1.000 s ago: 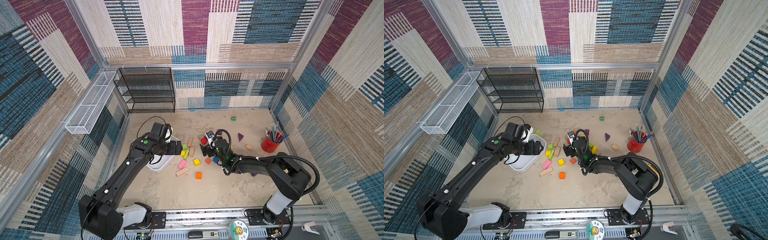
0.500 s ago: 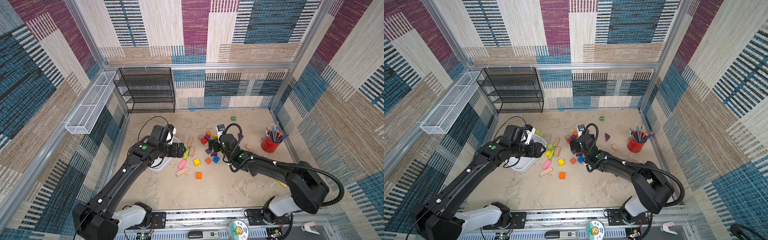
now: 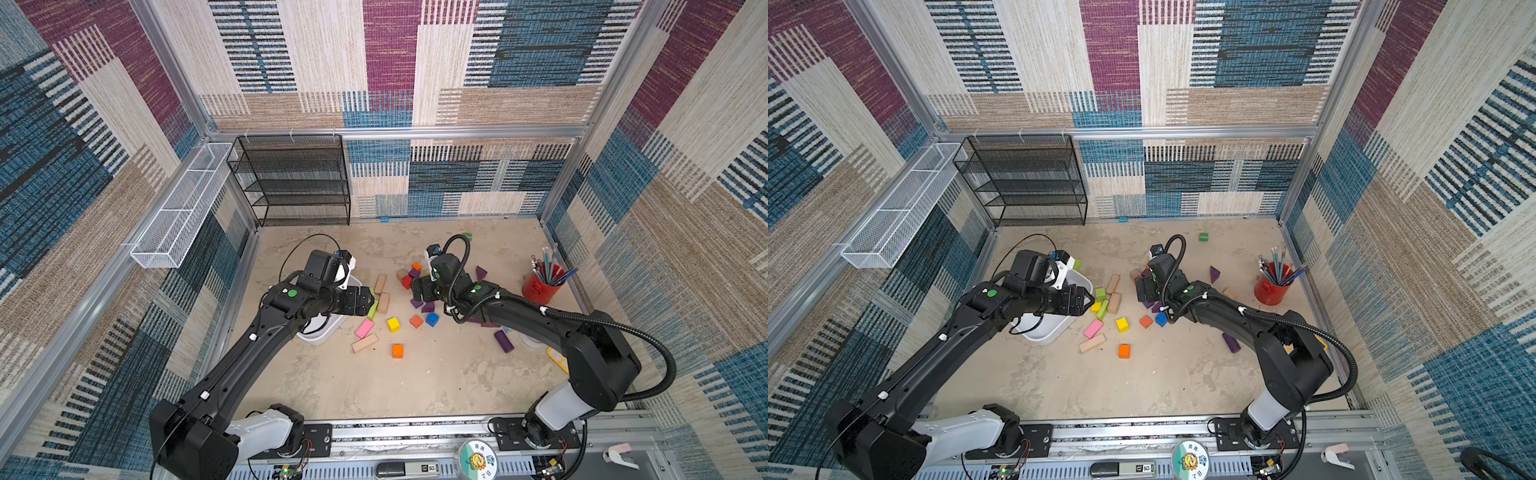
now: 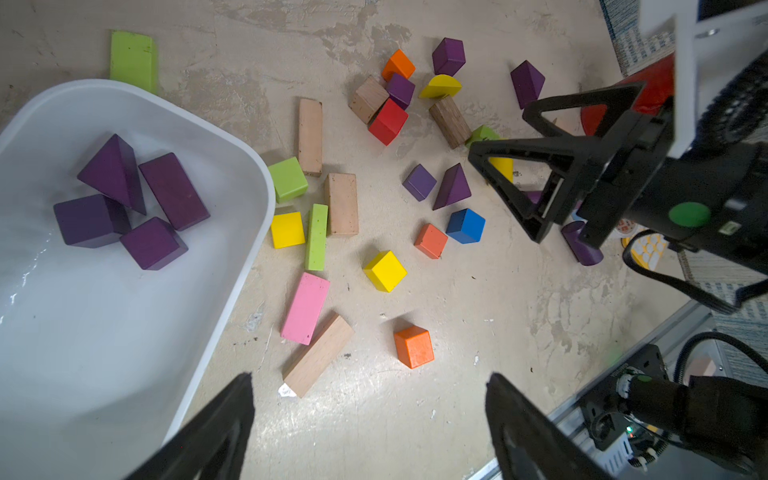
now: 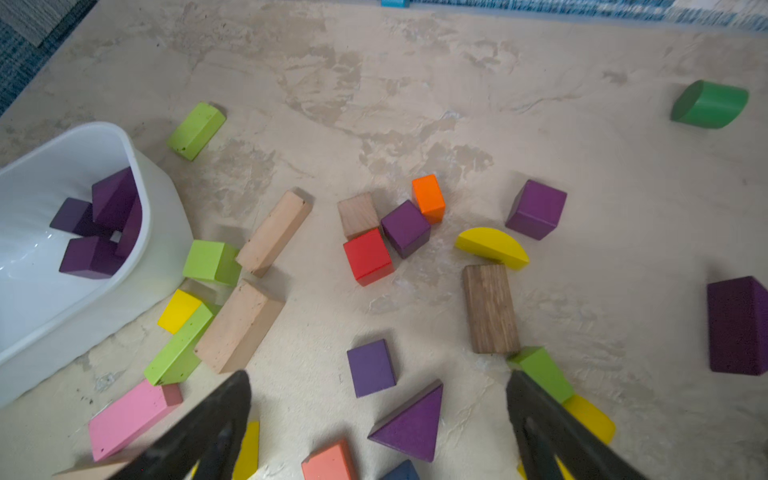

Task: Pick purple bricks into the storage bin
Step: Pick up the building block from the center of the board.

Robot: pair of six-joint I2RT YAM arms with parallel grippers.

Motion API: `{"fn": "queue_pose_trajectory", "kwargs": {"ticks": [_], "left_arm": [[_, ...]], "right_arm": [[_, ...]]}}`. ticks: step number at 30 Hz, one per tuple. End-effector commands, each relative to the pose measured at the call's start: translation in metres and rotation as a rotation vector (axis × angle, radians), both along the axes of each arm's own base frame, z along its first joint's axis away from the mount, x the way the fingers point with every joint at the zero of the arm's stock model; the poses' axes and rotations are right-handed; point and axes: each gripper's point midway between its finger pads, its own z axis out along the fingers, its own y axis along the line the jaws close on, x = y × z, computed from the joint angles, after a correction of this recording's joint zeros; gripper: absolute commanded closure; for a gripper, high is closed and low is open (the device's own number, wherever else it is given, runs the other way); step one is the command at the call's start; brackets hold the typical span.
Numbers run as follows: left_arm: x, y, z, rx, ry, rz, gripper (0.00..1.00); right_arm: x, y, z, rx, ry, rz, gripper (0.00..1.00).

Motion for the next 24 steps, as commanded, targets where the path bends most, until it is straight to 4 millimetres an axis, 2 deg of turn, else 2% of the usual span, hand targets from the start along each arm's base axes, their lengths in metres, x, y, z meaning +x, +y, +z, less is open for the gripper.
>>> {"fn": "queue_pose_trajectory", "kwargs": {"ticks": [1, 5, 11, 18, 24], "left_arm": [[0.001, -0.002, 0.002, -0.007, -0.01, -0.013, 0.11], [0.002, 0.004, 0.004, 0.015, -0.027, 0.009, 0.11], [0.007, 0.011, 0.001, 0.042, -0.018, 0.045, 0.1], [0.02, 0.032, -0.004, 0.044, 0.008, 0.149, 0.11], [0.025, 0.042, -0.009, 0.037, 0.034, 0.192, 0.12]], "right_arm": [[-0.01, 0.003, -0.015, -0.036, 0.093, 0.039, 0.06], [-0.009, 0.002, -0.025, -0.107, 0.126, 0.069, 0.09], [-0.006, 0.012, -0.028, -0.138, 0.147, 0.139, 0.09], [-0.007, 0.018, -0.054, -0.217, 0.213, 0.183, 0.13], [-0.006, 0.022, -0.064, -0.255, 0.233, 0.209, 0.17]]}}
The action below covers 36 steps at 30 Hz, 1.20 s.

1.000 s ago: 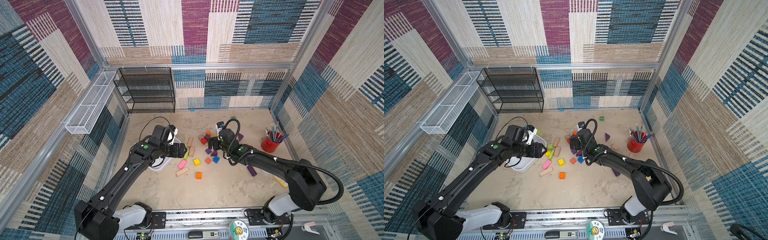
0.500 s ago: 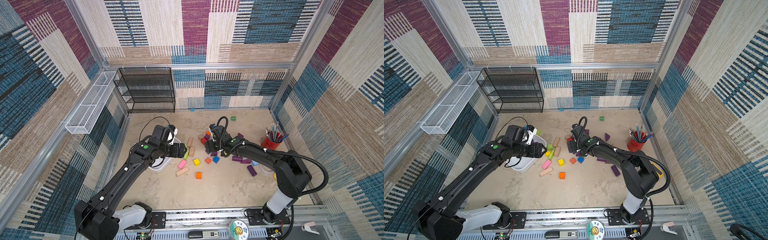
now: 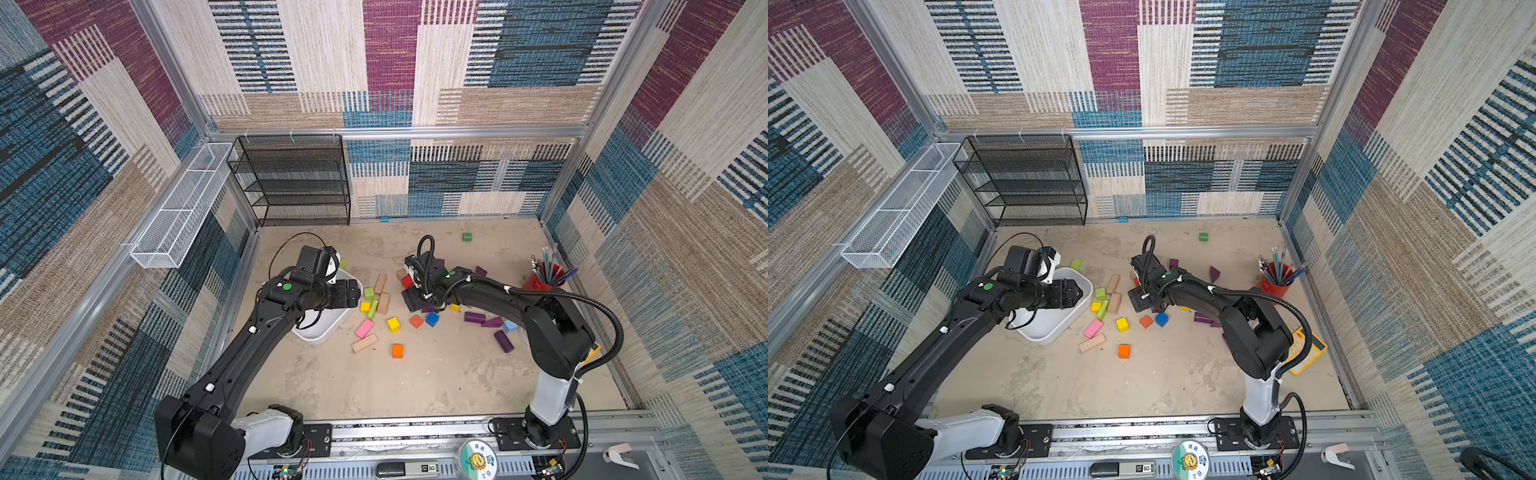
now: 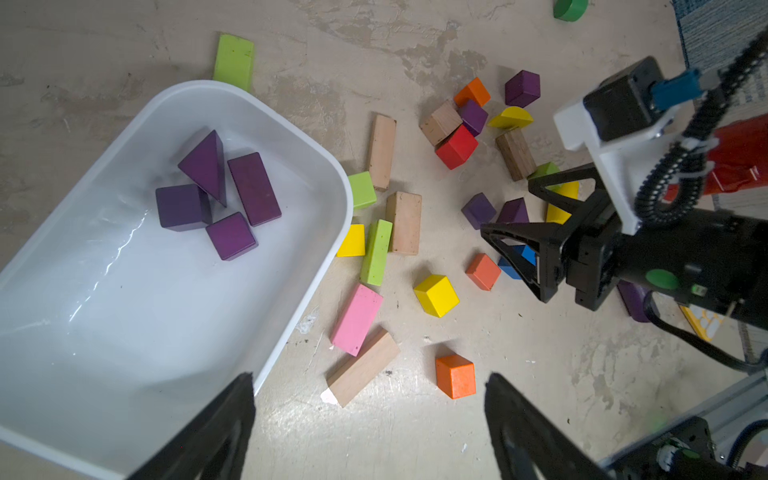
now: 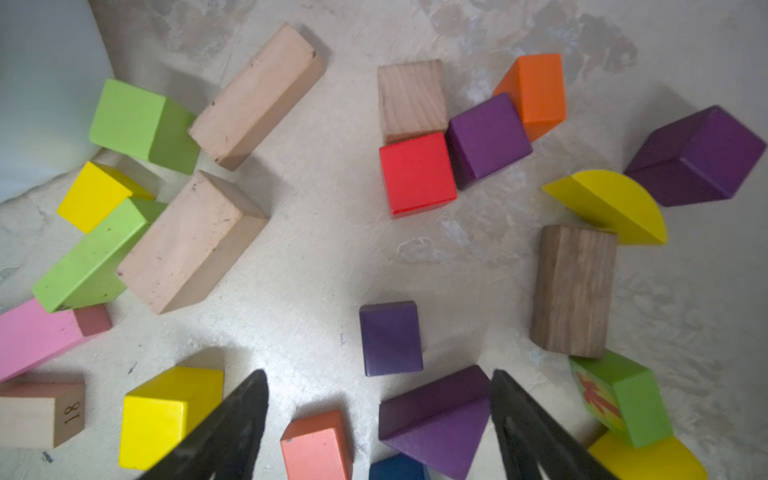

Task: Pick purple bricks into the storage bin
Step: Pick up the building block from the center of the board.

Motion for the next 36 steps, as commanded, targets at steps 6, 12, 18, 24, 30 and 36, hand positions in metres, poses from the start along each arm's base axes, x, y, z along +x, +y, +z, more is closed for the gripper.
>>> {"fn": "queue_pose_trajectory", "kwargs": {"ticks": [6, 12, 18, 24, 30, 36], "left_arm": [[0.003, 0.007, -0.001, -0.005, 0.01, 0.04, 0.12], [0.004, 0.007, -0.002, -0.015, 0.021, 0.044, 0.13], [0.005, 0.006, -0.003, -0.022, 0.025, 0.041, 0.13], [0.005, 0.006, -0.004, -0.024, 0.028, 0.04, 0.13], [0.005, 0.005, -0.005, -0.027, 0.034, 0.039, 0.13], [0.006, 0.005, -0.006, -0.029, 0.037, 0.038, 0.13]], "right_arm": [[0.002, 0.001, -0.018, -0.069, 0.045, 0.048, 0.31], [0.005, 0.003, -0.024, -0.099, 0.052, 0.067, 0.38], [0.01, 0.005, -0.029, -0.114, 0.049, 0.082, 0.43], [0.014, 0.004, -0.033, -0.124, 0.047, 0.088, 0.44], [0.016, 0.002, -0.04, -0.118, 0.068, 0.09, 0.48], [0.01, 0.001, -0.047, -0.109, 0.087, 0.099, 0.52]]}}
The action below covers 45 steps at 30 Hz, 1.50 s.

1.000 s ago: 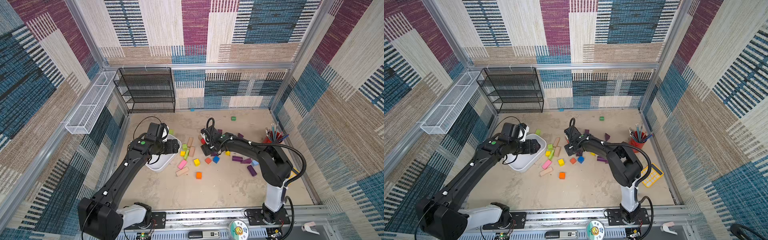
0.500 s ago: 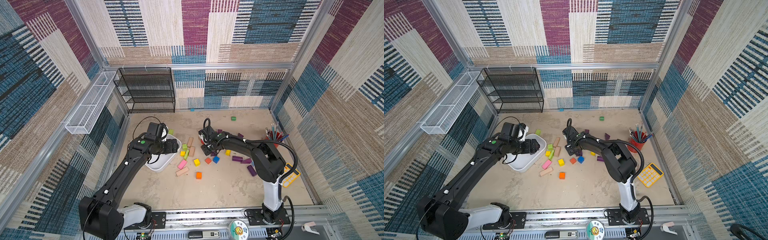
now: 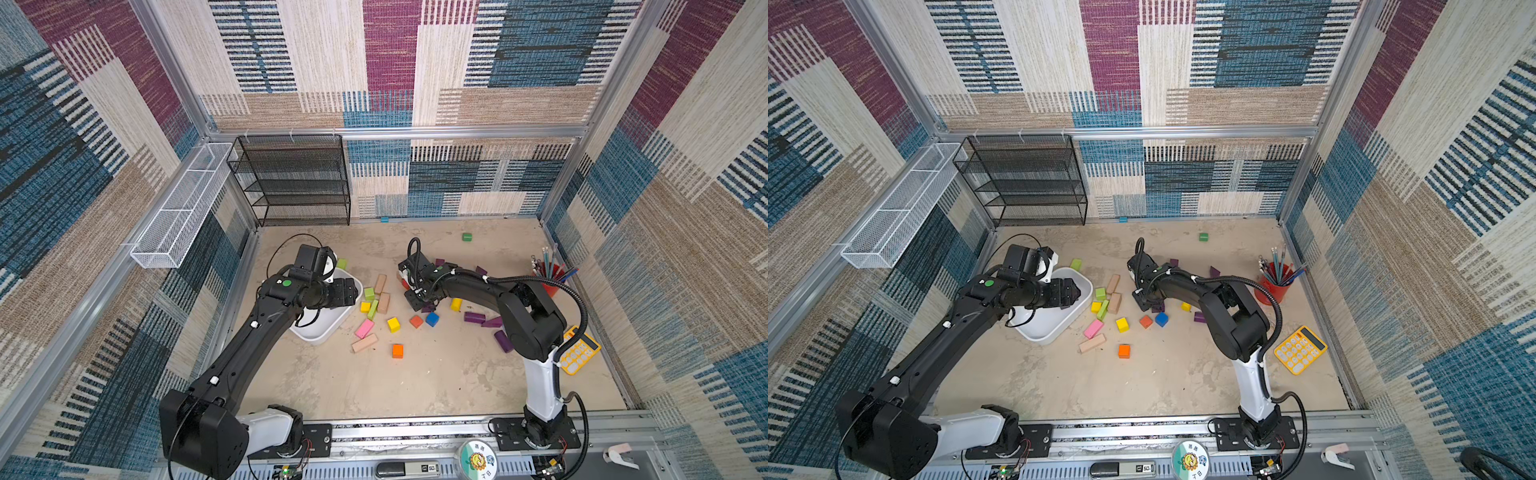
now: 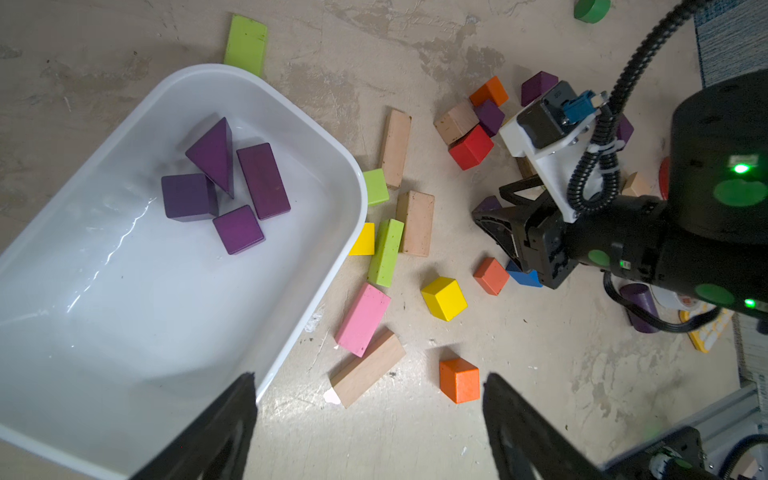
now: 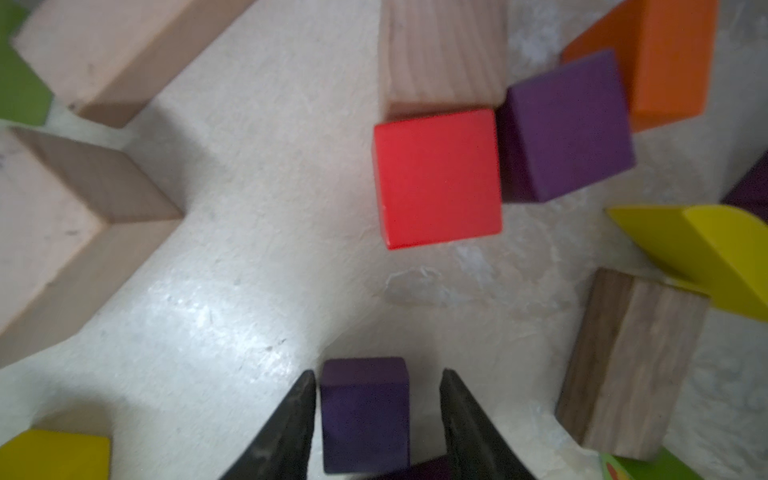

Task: Pick purple bricks into the storage bin
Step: Pick up the building block from the center of the board.

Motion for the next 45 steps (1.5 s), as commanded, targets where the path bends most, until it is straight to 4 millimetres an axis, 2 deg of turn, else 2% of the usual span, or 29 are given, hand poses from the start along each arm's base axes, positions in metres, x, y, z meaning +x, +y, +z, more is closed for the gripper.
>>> {"fn": "queue_pose_trajectory", "kwargs": {"ticks": [1, 6, 10, 17, 26, 35, 40, 41, 42, 45], "left_arm": [[0.001, -0.001, 0.002, -0.017, 0.004, 0.011, 0.13], [0.001, -0.001, 0.003, -0.019, 0.002, 0.012, 0.14], [0.002, 0.0, 0.003, -0.024, -0.002, 0.026, 0.14], [0.004, 0.004, 0.002, -0.024, 0.008, 0.062, 0.14], [0.009, 0.021, 0.002, -0.001, 0.006, 0.143, 0.14], [0.015, 0.054, 0.006, 0.037, -0.017, 0.277, 0.13], [0.018, 0.077, 0.005, 0.049, -0.009, 0.363, 0.13], [0.019, 0.081, 0.004, 0.049, -0.006, 0.376, 0.13], [0.02, 0.086, 0.004, 0.047, -0.005, 0.394, 0.13], [0.021, 0.101, 0.005, 0.047, -0.006, 0.447, 0.13]], "right_arm": [[-0.002, 0.004, 0.0, 0.029, 0.006, 0.017, 0.54], [-0.005, 0.008, -0.004, 0.044, 0.032, 0.032, 0.64], [-0.003, 0.007, -0.001, 0.033, 0.016, 0.038, 0.67], [0.005, 0.013, 0.026, 0.081, -0.049, 0.041, 0.69], [0.019, 0.023, 0.068, 0.146, -0.144, 0.043, 0.68], [0.028, 0.044, 0.113, 0.236, -0.231, 0.064, 0.67], [0.029, 0.066, 0.138, 0.272, -0.275, 0.107, 0.66], [0.027, 0.071, 0.136, 0.271, -0.273, 0.117, 0.66], [0.029, 0.079, 0.147, 0.287, -0.294, 0.13, 0.66], [0.027, 0.096, 0.153, 0.301, -0.3, 0.164, 0.66]]}}
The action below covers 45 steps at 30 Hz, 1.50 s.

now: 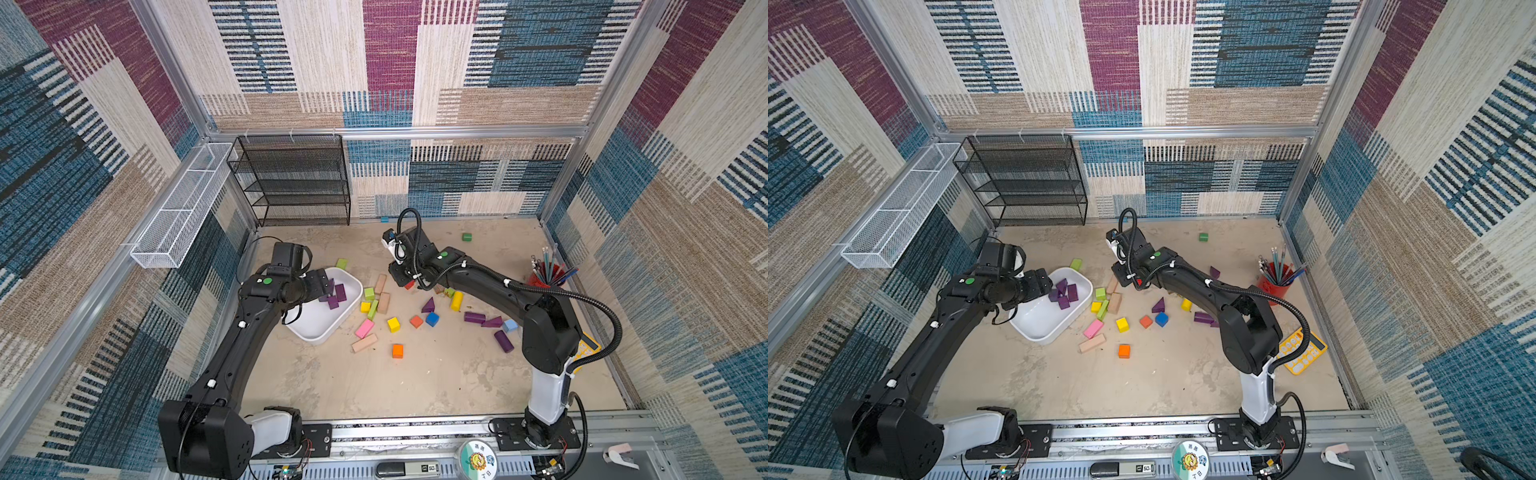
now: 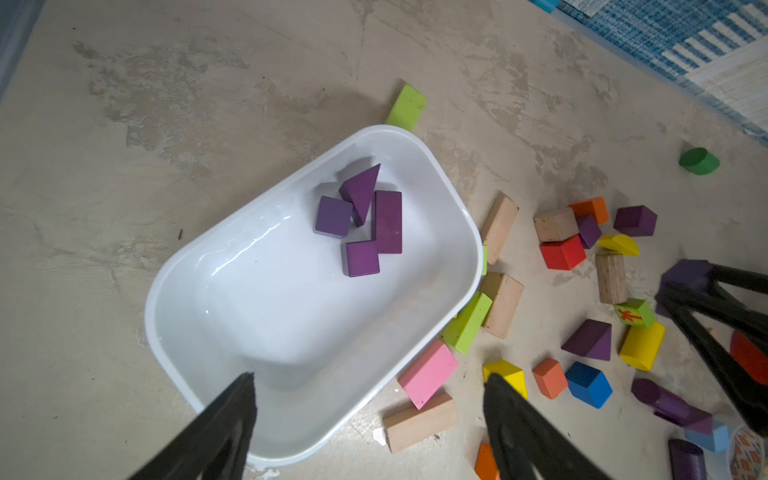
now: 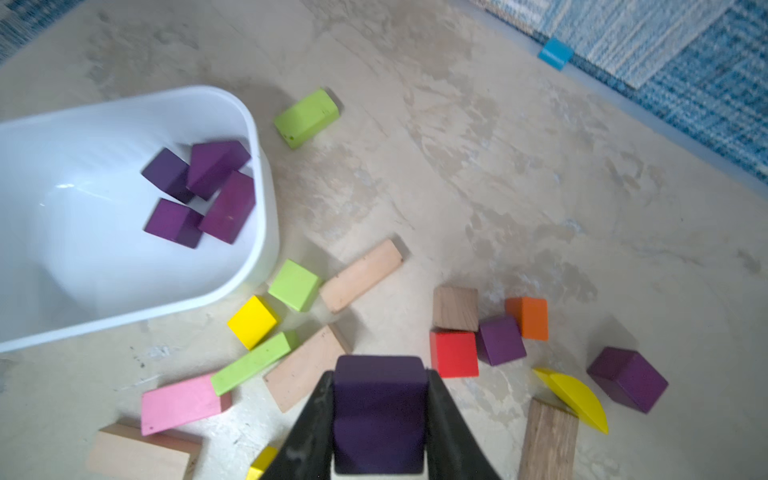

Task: Pick purple bricks into the storage bin
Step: Pick up the building block from the center of the board, then place the building block in the storage box.

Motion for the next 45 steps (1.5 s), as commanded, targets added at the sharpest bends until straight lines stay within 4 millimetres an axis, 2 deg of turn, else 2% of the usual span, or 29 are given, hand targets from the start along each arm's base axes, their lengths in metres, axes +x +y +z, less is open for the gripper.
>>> {"fn": "queue_pose_trajectory", "kwargs": {"ticks": [1, 5, 9, 14, 21, 32, 45], "left_arm": [[0.001, 0.017, 0.003, 0.003, -0.005, 0.074, 0.13], [0.003, 0.04, 0.002, -0.026, -0.004, 0.155, 0.13], [0.005, 0.058, -0.003, -0.066, 0.008, 0.22, 0.13], [0.006, 0.068, -0.009, -0.1, 0.032, 0.258, 0.14], [0.007, 0.073, -0.016, -0.111, 0.054, 0.276, 0.14], [0.009, 0.071, -0.021, -0.122, 0.07, 0.269, 0.14], [0.009, 0.067, -0.02, -0.147, 0.069, 0.253, 0.15]], "right_arm": [[0.001, 0.022, 0.012, 0.03, -0.03, 0.046, 0.65], [0.001, 0.046, 0.018, 0.04, -0.045, 0.091, 0.65], [-0.002, 0.072, 0.015, 0.046, -0.042, 0.14, 0.65], [-0.004, 0.099, 0.005, 0.037, -0.033, 0.184, 0.64], [-0.012, 0.13, -0.013, 0.03, -0.011, 0.238, 0.64], [-0.023, 0.169, -0.038, 0.04, 0.012, 0.275, 0.64], [-0.044, 0.186, -0.068, 0.002, 0.054, 0.301, 0.64]]}}
